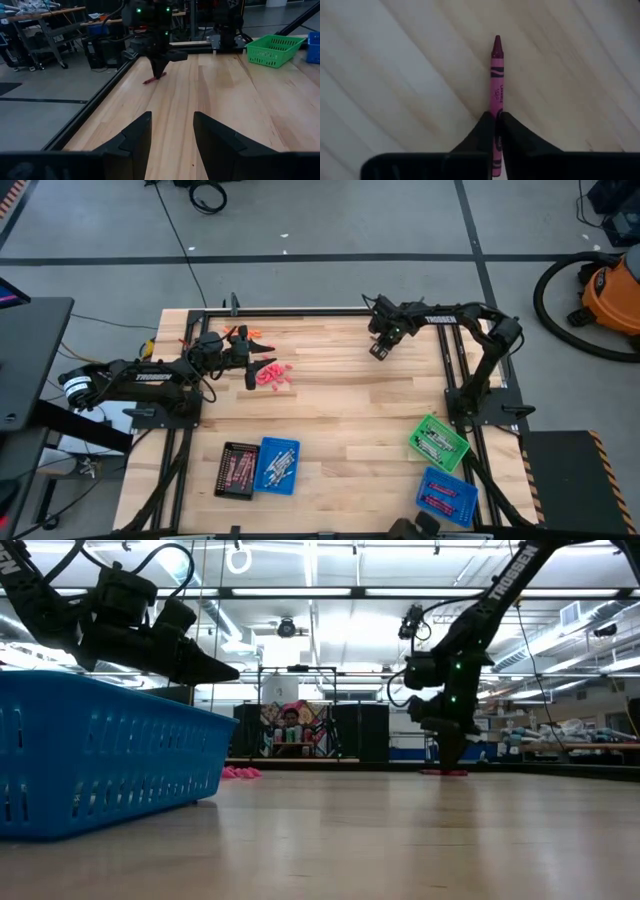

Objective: Sort crayons
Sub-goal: Put the red crayon into the right blue bin

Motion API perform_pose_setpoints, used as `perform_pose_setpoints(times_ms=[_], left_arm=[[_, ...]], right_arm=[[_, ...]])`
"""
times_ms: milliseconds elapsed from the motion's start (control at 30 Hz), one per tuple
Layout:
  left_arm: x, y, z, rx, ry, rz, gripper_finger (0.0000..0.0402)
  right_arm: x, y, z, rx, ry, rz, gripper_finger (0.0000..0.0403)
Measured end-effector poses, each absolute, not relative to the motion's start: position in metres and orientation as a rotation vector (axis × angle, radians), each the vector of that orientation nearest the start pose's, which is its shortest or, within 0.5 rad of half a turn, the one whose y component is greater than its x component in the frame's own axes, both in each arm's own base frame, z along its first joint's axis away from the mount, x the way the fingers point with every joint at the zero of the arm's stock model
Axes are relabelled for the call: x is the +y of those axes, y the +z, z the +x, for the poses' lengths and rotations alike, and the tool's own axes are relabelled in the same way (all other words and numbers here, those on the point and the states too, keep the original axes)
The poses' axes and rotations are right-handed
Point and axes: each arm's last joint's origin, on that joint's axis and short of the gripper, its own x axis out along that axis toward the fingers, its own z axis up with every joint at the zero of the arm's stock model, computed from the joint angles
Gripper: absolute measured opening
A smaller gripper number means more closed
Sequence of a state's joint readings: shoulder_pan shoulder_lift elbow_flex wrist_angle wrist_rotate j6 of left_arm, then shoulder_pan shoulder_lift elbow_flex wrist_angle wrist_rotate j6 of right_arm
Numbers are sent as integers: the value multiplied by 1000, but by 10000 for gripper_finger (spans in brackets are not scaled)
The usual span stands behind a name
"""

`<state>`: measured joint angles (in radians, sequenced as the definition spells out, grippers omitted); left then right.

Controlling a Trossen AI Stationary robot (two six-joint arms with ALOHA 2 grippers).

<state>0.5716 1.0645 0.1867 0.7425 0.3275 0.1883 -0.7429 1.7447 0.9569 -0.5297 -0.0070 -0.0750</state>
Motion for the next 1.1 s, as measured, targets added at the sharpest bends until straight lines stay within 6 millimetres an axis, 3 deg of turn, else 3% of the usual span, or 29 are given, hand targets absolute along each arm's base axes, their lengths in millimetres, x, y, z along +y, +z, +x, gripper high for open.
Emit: perform_pose_setpoints(times_ms=[267, 500, 867, 1100], left_arm=[[94, 171, 164, 145, 231, 130, 155], [91, 171, 166, 146, 201, 156, 155], [88, 171, 168, 152, 178, 222, 155], [88, 171, 168, 151, 179, 219, 155]], right_arm=[[-194, 146, 239, 1301, -520, 399, 30], [-173, 167, 253, 1256, -473, 346, 29], [-84, 212, 262, 1246, -374, 339, 31], [-24, 238, 255, 1190, -296, 360, 32]])
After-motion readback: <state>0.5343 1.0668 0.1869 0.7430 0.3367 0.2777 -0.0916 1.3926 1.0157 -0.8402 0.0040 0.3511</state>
